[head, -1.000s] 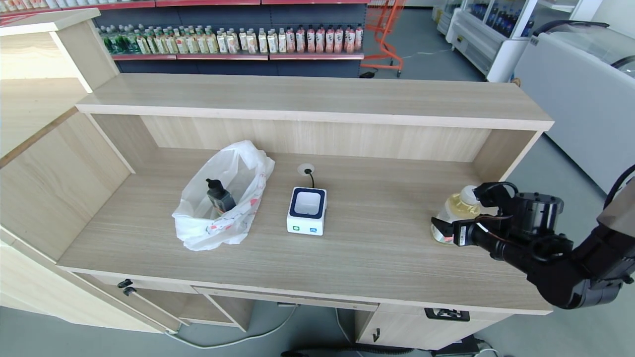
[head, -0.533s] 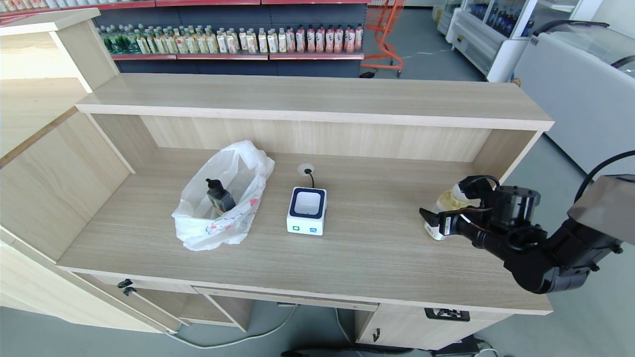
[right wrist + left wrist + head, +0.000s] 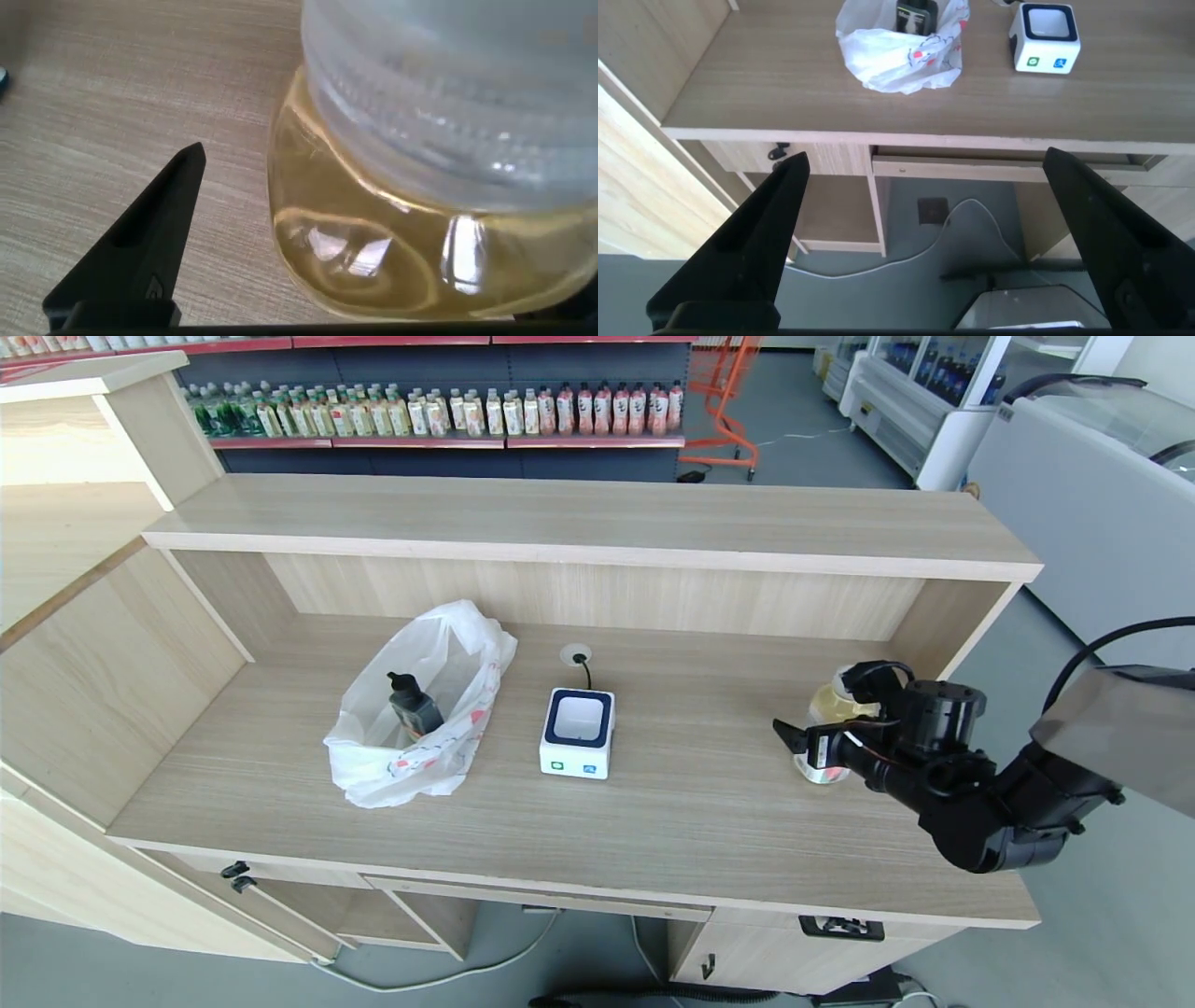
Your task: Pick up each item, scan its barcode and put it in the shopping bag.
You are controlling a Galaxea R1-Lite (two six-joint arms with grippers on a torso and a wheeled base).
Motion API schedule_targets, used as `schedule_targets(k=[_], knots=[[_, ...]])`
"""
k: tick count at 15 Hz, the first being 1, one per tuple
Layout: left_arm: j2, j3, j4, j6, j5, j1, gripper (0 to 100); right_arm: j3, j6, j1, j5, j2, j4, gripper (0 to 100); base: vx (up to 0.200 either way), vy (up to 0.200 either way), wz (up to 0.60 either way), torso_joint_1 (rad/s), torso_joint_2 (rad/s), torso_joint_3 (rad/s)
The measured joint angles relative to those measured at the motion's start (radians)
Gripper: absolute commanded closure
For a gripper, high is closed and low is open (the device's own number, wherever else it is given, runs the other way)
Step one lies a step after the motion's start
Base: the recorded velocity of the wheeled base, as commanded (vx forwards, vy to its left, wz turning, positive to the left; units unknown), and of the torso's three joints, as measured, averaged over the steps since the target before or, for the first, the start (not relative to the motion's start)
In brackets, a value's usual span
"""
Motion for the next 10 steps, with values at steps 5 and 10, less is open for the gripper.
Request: schedule_targets(k=[5, 10], knots=[[0.0, 0.0, 0.0, 0.0, 0.0, 0.0, 0, -0.017, -0.021, 0.011, -0.004, 0.013, -0.006, 100, 0.0, 0.0, 0.0, 0.0, 0.0, 0.0], [0.0, 0.0, 0.0, 0.0, 0.0, 0.0, 0, -0.01, -0.017, 0.012, -0.045, 0.011, -0.02, 100, 0.0, 0.0, 0.0, 0.0, 0.0, 0.0]])
